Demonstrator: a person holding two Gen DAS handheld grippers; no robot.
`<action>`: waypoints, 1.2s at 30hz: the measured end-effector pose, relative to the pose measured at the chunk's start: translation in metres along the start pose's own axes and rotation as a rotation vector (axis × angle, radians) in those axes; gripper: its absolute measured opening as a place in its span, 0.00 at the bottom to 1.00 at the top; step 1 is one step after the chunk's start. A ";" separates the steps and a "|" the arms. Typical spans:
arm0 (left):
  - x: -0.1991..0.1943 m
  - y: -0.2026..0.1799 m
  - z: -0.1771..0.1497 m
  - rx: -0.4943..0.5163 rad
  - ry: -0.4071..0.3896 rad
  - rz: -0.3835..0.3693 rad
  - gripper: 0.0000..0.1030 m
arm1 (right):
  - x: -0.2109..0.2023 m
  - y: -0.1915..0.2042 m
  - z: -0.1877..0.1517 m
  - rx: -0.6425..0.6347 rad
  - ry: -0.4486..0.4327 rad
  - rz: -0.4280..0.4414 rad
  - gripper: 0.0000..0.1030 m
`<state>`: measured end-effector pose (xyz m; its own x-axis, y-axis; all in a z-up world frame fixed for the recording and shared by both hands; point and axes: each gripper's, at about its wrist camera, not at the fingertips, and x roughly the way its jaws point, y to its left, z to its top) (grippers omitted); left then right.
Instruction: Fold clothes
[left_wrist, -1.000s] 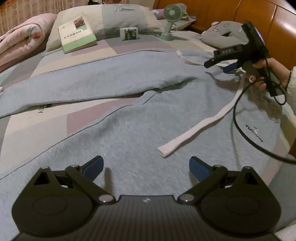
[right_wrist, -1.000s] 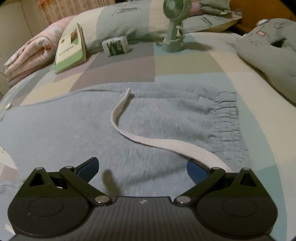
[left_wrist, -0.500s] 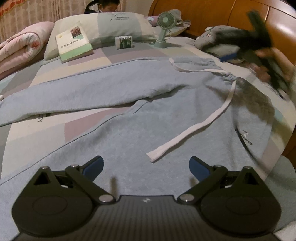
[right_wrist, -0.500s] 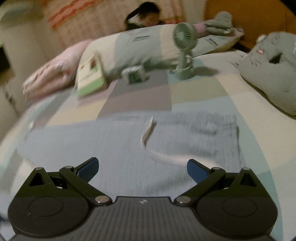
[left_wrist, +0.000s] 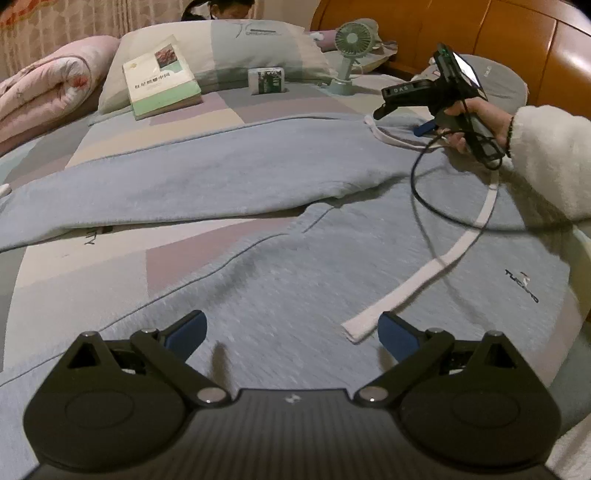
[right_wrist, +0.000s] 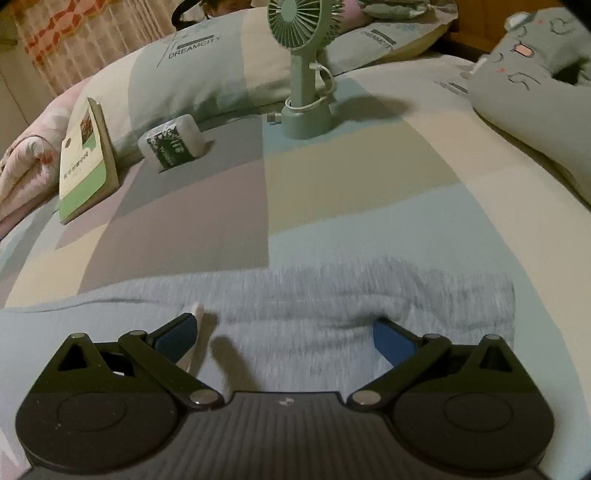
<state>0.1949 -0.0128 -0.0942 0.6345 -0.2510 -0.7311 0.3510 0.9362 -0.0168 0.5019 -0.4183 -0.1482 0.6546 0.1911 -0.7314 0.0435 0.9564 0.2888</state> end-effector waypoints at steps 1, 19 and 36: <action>0.002 0.002 0.000 -0.004 0.002 -0.001 0.96 | 0.002 0.000 0.003 -0.002 0.005 -0.003 1.00; 0.004 0.006 -0.005 0.014 0.003 0.009 0.96 | 0.028 0.091 0.000 -0.215 0.096 -0.156 1.00; -0.002 0.012 -0.013 0.018 -0.007 0.008 0.96 | 0.046 0.174 -0.012 -0.407 0.184 -0.111 1.00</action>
<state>0.1883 0.0019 -0.1019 0.6423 -0.2453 -0.7261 0.3581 0.9337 0.0013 0.5306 -0.2404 -0.1387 0.5165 0.0838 -0.8521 -0.2185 0.9751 -0.0365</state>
